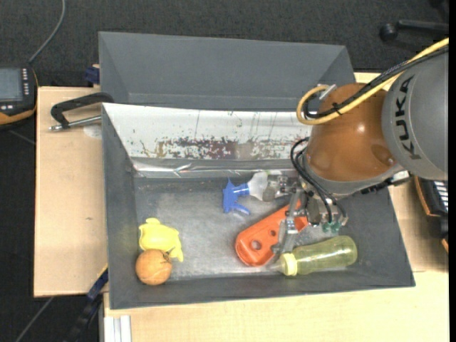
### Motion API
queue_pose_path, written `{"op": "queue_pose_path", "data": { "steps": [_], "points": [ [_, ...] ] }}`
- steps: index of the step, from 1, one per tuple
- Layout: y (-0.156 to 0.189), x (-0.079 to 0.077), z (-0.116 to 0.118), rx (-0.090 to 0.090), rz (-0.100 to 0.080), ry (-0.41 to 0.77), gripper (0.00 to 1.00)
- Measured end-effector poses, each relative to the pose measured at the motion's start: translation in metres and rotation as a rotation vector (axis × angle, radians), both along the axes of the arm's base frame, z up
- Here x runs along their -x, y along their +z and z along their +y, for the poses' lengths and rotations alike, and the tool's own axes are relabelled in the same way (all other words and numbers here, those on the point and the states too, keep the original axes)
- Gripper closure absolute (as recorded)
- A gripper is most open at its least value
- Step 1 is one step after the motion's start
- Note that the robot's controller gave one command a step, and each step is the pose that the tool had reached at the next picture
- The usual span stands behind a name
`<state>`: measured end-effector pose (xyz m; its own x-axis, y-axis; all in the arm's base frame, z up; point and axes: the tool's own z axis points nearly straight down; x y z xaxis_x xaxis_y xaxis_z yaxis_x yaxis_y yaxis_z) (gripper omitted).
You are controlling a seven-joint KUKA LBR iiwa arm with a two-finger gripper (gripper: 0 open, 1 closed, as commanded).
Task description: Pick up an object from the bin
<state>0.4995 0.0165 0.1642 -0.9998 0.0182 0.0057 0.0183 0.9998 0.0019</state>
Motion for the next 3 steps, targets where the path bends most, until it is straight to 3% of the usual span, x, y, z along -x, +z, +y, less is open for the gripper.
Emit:
{"op": "queue_pose_path", "data": {
  "steps": [1,2,3],
  "points": [
    [-0.009,0.001,0.006,0.000,-0.006,0.091,0.00],
    [-0.063,-0.014,0.005,-0.002,-0.004,0.122,0.00],
    [-0.079,-0.030,-0.029,-0.002,-0.012,0.339,1.00]
  ]
}}
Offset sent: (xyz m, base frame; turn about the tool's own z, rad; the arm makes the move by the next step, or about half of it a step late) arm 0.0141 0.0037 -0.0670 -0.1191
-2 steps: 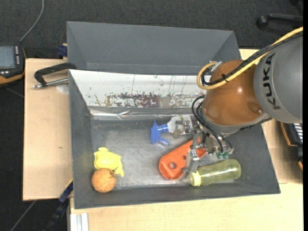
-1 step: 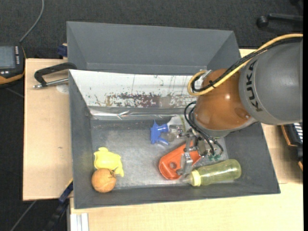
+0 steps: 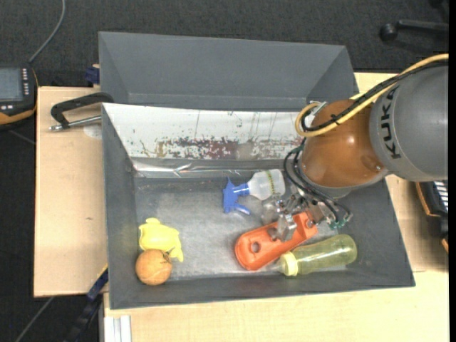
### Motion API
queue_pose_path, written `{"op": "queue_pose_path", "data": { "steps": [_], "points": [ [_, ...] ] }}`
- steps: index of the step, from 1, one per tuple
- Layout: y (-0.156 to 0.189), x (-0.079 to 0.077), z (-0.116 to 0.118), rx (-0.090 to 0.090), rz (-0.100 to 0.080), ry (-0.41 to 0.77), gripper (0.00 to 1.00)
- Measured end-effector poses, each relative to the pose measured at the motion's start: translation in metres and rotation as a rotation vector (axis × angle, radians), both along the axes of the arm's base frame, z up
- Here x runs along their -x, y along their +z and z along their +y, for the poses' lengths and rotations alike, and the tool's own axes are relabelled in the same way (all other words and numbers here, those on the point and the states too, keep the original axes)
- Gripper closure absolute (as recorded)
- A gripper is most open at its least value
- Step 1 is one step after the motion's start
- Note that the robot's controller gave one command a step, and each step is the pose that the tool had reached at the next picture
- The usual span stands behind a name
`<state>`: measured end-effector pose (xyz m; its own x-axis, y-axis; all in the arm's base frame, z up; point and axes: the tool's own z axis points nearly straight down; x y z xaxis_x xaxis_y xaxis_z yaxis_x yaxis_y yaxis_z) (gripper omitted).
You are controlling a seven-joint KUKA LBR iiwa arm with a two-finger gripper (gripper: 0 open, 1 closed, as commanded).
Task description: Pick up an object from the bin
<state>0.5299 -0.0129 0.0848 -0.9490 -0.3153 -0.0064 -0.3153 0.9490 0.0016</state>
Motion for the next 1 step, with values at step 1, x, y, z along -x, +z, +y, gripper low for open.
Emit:
{"op": "queue_pose_path", "data": {
  "steps": [1],
  "points": [
    [0.0000,0.0000,0.0000,0.000,0.000,0.000,1.00]
  ]
}}
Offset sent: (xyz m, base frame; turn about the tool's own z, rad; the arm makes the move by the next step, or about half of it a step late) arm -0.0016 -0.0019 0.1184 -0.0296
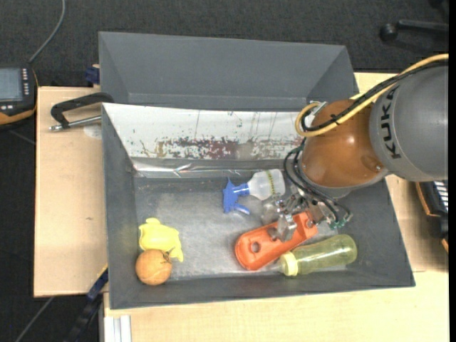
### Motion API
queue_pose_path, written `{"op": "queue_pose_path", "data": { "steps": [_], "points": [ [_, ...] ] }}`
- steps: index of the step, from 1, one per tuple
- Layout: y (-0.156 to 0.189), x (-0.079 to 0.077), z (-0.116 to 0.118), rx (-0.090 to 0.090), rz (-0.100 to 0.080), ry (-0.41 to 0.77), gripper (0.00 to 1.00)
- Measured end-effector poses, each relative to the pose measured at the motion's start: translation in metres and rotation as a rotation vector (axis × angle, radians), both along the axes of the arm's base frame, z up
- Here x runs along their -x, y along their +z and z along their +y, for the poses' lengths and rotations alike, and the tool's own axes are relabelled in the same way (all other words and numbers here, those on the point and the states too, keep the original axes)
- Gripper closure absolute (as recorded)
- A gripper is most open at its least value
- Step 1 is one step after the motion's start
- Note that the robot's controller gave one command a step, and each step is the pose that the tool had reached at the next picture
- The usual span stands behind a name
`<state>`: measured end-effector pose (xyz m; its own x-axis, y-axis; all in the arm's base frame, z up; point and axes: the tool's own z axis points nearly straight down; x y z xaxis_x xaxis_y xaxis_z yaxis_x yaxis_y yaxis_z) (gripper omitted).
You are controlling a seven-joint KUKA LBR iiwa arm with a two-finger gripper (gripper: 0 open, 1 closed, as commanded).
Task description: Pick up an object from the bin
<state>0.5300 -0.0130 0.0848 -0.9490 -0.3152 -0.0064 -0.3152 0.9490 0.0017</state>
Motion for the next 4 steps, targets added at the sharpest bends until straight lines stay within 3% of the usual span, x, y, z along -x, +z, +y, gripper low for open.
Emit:
{"op": "queue_pose_path", "data": {
  "steps": [1,2,3,4],
  "points": [
    [0.054,0.002,0.000,-0.001,0.004,0.014,1.00],
    [0.078,-0.008,0.000,0.000,-0.013,-0.013,1.00],
    [0.084,0.002,-0.003,-0.002,0.012,-0.007,1.00],
    [0.075,-0.020,-0.004,-0.002,-0.021,-0.063,1.00]
  ]
}}
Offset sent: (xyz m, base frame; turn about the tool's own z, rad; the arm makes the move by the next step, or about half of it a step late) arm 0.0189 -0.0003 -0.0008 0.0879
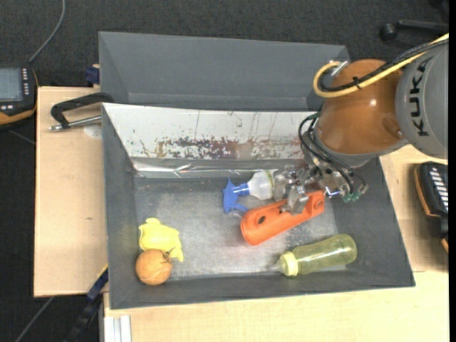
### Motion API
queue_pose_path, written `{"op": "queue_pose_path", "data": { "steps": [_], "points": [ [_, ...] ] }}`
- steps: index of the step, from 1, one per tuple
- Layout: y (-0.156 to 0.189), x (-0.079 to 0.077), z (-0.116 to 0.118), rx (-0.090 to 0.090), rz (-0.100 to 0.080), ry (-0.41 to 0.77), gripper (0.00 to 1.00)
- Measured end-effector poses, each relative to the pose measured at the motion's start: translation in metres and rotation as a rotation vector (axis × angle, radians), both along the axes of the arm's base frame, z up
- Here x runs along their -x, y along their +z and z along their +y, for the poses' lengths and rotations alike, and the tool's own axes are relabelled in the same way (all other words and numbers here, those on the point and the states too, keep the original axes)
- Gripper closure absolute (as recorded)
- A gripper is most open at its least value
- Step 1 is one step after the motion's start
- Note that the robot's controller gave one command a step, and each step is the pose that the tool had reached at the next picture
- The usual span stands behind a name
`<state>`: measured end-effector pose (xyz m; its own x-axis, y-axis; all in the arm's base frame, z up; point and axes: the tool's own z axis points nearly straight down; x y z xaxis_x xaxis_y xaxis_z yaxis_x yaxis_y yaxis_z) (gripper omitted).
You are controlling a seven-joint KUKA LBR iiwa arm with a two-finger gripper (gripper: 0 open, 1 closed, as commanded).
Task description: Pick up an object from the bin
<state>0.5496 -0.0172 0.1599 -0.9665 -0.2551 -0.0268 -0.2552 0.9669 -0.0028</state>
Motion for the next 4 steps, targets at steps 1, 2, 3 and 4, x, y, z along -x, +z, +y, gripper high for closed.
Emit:
{"op": "queue_pose_path", "data": {
  "steps": [1,2,3,4],
  "points": [
    [0.019,-0.003,0.004,-0.002,0.025,-0.003,1.00],
    [0.005,-0.024,-0.004,-0.001,-0.004,-0.018,1.00],
    [0.020,-0.008,-0.005,-0.003,0.024,0.012,1.00],
    [0.092,-0.019,-0.010,-0.001,0.007,0.030,1.00]
  ]
}}
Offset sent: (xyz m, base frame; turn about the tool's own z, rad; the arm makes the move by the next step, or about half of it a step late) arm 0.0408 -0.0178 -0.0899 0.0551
